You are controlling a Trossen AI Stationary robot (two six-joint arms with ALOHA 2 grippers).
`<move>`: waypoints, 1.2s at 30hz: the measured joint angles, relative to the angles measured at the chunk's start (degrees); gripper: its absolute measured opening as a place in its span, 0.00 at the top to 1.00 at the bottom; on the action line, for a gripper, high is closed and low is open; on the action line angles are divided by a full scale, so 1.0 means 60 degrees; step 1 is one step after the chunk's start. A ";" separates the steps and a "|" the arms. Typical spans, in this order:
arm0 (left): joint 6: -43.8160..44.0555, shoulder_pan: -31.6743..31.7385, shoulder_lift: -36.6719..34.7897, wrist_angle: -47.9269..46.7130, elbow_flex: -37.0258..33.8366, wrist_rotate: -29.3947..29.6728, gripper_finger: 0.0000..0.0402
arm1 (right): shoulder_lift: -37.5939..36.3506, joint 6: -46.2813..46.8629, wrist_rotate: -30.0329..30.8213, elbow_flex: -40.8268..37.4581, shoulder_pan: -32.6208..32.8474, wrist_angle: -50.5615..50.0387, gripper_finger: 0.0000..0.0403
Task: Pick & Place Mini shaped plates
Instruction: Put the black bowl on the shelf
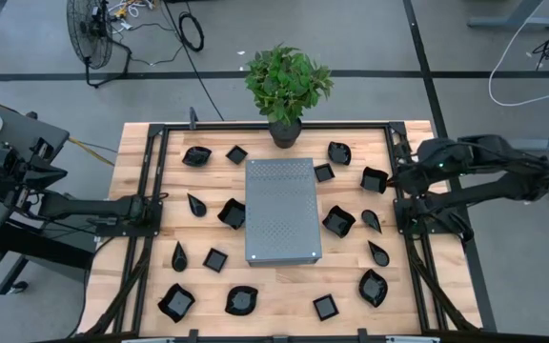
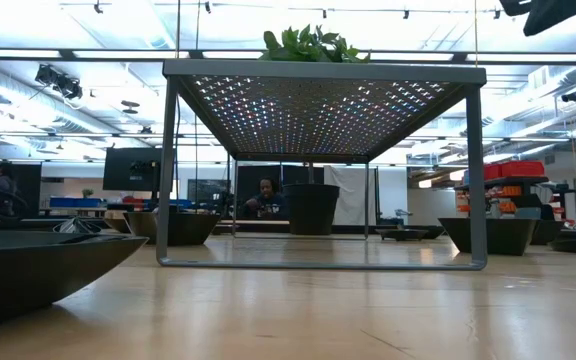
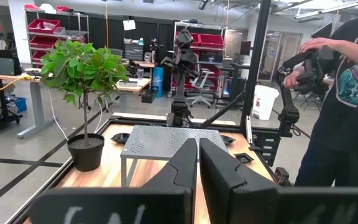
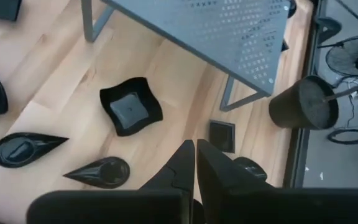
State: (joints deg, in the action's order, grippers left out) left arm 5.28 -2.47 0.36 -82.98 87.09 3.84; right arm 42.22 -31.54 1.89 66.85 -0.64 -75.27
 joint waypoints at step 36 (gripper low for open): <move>0.0001 0.0000 0.0000 -0.0001 0.0001 0.0000 0.94 | 0.2933 -0.0060 -0.0468 -0.0415 0.2795 0.1135 0.54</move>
State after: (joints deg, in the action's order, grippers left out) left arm 5.29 -2.47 0.36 -82.99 87.10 3.84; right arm 59.82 -31.90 -0.92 64.36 16.12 -68.46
